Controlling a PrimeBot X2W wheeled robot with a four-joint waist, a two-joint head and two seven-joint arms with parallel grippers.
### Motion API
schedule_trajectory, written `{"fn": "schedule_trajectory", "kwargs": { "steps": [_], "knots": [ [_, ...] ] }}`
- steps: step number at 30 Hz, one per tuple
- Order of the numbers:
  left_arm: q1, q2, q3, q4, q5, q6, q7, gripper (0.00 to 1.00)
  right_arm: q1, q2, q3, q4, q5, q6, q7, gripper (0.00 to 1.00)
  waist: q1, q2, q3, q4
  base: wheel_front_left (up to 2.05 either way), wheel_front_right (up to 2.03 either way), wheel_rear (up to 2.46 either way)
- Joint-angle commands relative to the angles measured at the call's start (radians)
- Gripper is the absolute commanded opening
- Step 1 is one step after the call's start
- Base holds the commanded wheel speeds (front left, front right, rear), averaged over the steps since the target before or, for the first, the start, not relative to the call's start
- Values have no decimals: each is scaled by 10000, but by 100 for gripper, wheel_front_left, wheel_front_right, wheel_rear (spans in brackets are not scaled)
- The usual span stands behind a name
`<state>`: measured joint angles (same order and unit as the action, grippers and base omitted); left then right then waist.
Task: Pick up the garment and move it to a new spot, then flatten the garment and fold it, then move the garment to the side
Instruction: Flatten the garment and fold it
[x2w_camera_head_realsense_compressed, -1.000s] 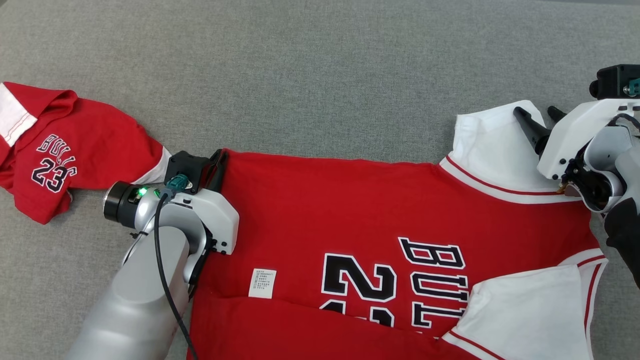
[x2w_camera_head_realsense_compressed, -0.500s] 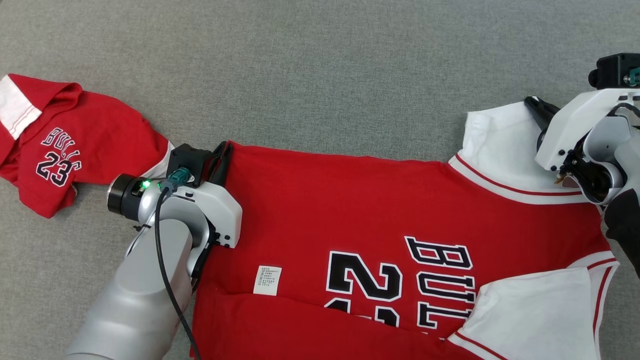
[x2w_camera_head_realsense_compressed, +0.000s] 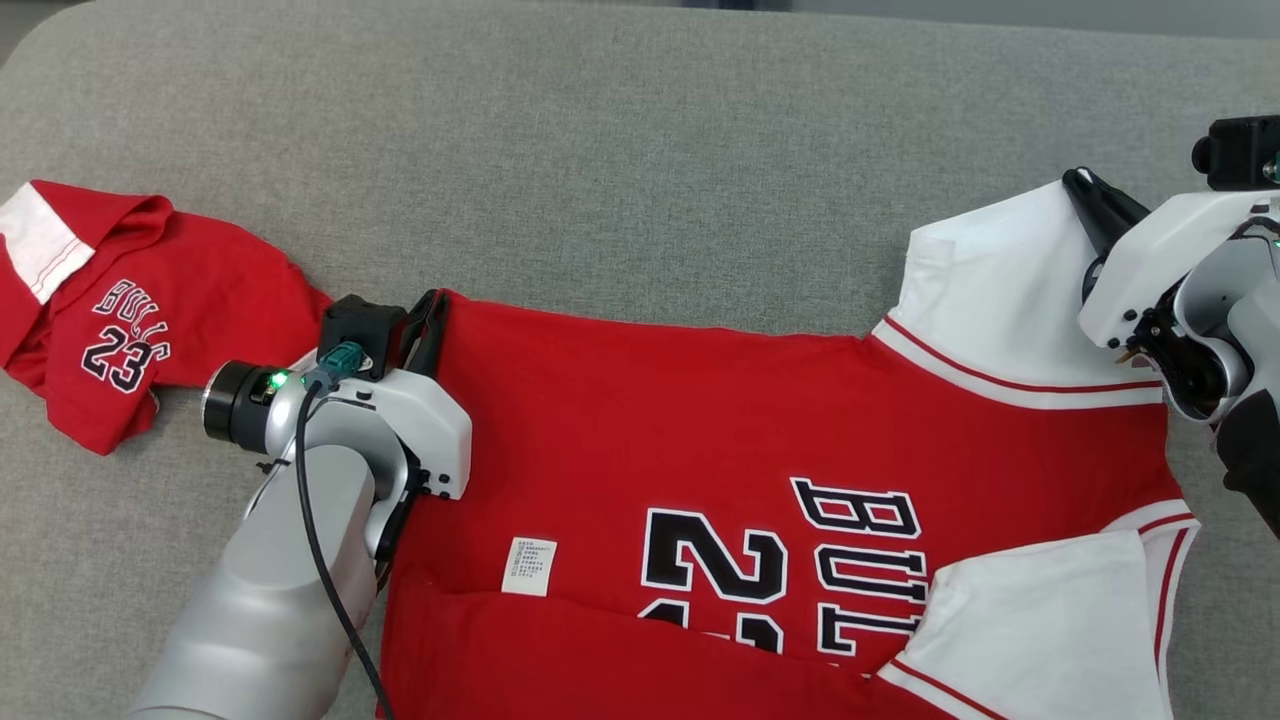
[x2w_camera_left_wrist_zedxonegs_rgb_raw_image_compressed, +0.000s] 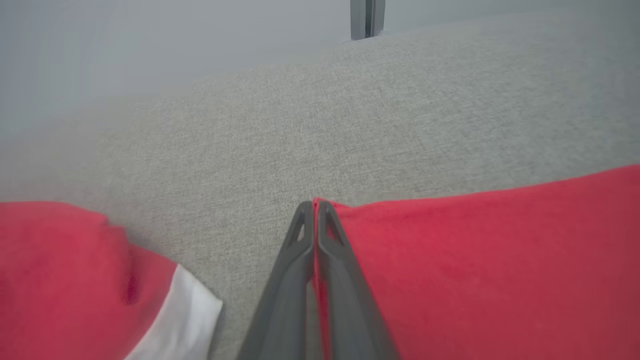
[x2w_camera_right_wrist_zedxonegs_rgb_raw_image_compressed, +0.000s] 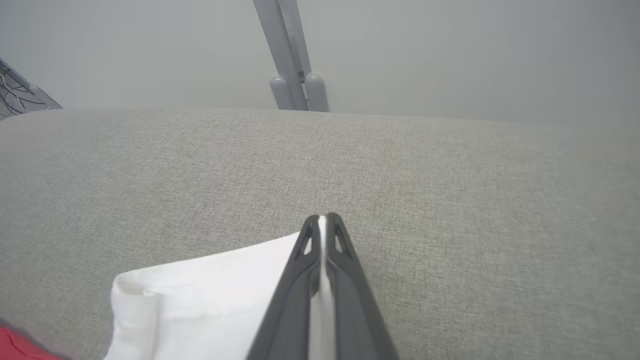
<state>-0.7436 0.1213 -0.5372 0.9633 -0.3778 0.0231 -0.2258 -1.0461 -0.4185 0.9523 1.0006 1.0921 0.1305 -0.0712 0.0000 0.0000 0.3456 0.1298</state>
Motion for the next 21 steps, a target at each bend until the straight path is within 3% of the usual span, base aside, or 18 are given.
{"fn": "schedule_trajectory", "kwargs": {
  "steps": [1, 11, 21],
  "knots": [
    [-133, 95, 43, 51, -61, 4, -67, 0, -98, -88, 98, 36, 4, 6, -229, 0, 0, 0, -127, -70, 0, 0, 0],
    [-138, 153, 205, -24, -171, 165, -341, 0, -385, -172, 569, 216, -3, 5, -1567, 0, 0, 0, -639, -286, 0, 0, 0],
    [297, 418, 341, -638, -17, 148, -390, 0, -24, -177, 826, 81, -97, 5, -1957, 0, 0, 0, -1065, -416, 0, 0, 0]
  ]
}}
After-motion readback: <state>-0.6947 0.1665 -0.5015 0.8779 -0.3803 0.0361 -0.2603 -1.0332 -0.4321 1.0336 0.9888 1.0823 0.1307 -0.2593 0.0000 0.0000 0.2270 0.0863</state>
